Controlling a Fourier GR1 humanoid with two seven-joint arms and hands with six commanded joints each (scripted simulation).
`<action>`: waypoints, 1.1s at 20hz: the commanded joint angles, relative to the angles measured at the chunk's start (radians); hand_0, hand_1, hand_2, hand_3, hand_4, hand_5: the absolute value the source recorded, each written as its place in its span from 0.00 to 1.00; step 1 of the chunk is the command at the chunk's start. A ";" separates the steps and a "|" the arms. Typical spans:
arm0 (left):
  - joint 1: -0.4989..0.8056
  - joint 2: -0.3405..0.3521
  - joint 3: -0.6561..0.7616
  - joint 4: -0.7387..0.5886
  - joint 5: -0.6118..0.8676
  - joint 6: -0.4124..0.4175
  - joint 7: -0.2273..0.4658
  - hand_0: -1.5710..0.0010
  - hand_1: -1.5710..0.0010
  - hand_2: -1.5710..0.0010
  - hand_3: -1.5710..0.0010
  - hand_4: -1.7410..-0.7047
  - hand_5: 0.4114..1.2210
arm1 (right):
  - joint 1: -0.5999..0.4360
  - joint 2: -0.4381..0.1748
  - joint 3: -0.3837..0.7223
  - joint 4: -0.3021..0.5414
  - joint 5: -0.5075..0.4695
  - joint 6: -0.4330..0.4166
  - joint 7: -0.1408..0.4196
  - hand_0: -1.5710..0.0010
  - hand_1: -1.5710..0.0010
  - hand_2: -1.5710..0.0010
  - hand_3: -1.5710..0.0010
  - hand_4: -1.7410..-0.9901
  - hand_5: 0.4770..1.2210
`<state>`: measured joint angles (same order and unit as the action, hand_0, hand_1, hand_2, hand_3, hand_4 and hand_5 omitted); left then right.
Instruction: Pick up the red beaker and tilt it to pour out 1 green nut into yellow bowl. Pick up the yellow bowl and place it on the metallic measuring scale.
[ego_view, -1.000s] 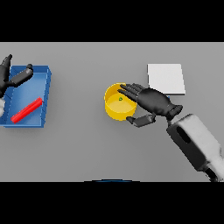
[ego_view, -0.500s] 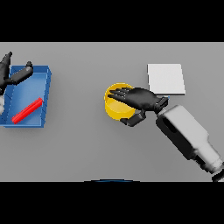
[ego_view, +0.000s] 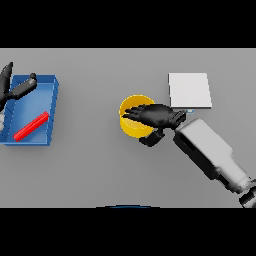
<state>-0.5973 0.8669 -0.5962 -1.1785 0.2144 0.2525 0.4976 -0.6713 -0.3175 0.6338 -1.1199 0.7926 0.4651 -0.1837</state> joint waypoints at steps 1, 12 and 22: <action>-0.014 -0.002 0.003 0.002 0.000 0.002 0.017 1.00 1.00 1.00 1.00 0.91 0.39 | -0.007 0.002 0.001 0.011 0.002 0.000 -0.002 1.00 1.00 1.00 0.99 0.58 0.34; 0.000 0.022 0.009 -0.030 0.008 0.004 0.018 1.00 1.00 1.00 1.00 0.91 0.39 | -0.014 -0.020 0.029 -0.004 -0.010 0.090 0.009 0.18 0.19 0.20 0.35 0.12 0.91; 0.015 0.028 0.011 -0.054 0.012 0.014 0.009 1.00 1.00 1.00 1.00 0.91 0.39 | -0.017 -0.075 0.000 -0.108 -0.066 0.124 0.049 0.02 0.02 0.06 0.19 0.01 0.99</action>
<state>-0.5828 0.8952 -0.5850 -1.2328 0.2263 0.2668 0.5056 -0.6886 -0.3933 0.6338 -1.2282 0.7258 0.5894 -0.1374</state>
